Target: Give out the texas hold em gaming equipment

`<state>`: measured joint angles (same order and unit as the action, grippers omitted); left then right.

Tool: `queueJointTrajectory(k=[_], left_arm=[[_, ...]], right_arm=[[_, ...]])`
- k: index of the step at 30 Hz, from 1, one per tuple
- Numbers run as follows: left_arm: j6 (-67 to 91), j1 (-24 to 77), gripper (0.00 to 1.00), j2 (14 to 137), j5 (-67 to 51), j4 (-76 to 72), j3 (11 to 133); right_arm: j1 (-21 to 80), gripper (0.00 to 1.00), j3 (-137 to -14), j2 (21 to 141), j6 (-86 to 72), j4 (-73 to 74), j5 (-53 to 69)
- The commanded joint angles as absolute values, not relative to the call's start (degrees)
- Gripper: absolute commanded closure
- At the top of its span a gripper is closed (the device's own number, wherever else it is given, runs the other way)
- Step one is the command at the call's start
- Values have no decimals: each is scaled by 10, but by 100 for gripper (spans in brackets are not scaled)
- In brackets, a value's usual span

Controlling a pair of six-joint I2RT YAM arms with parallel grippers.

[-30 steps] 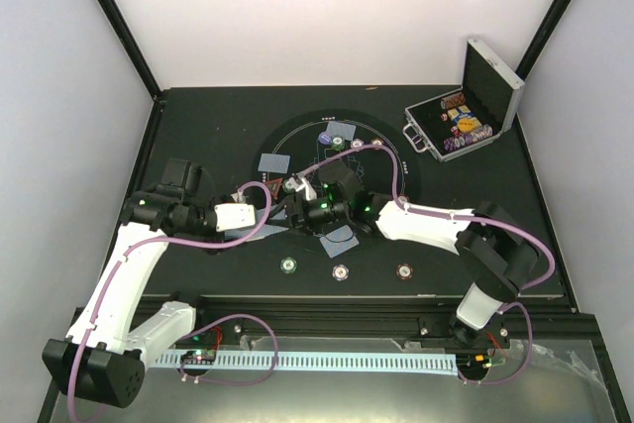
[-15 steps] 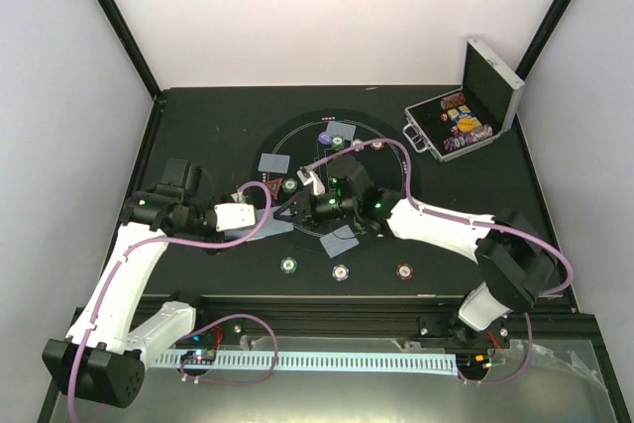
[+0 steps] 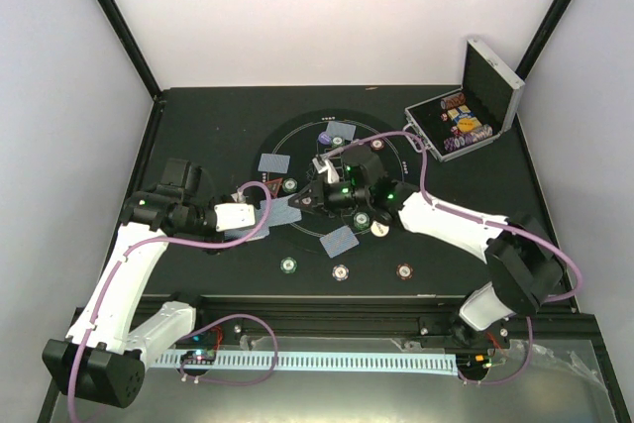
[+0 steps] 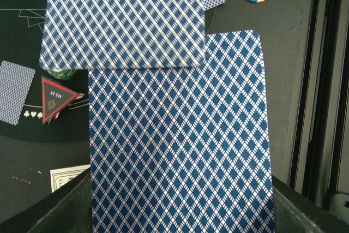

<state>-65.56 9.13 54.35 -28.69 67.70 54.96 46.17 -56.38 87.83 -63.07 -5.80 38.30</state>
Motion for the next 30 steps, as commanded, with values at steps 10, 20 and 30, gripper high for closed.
queueJointTrajectory(k=[10,20,30], left_arm=[[-658,93,99,537,-284,692,565],[-653,93,98,536,-290,693,568],[-650,93,98,538,-296,696,573]], right_arm=[[366,99,-702,982,-563,12,419],[358,99,-1019,1277,-546,84,391],[359,98,-1223,1452,-556,152,341]])
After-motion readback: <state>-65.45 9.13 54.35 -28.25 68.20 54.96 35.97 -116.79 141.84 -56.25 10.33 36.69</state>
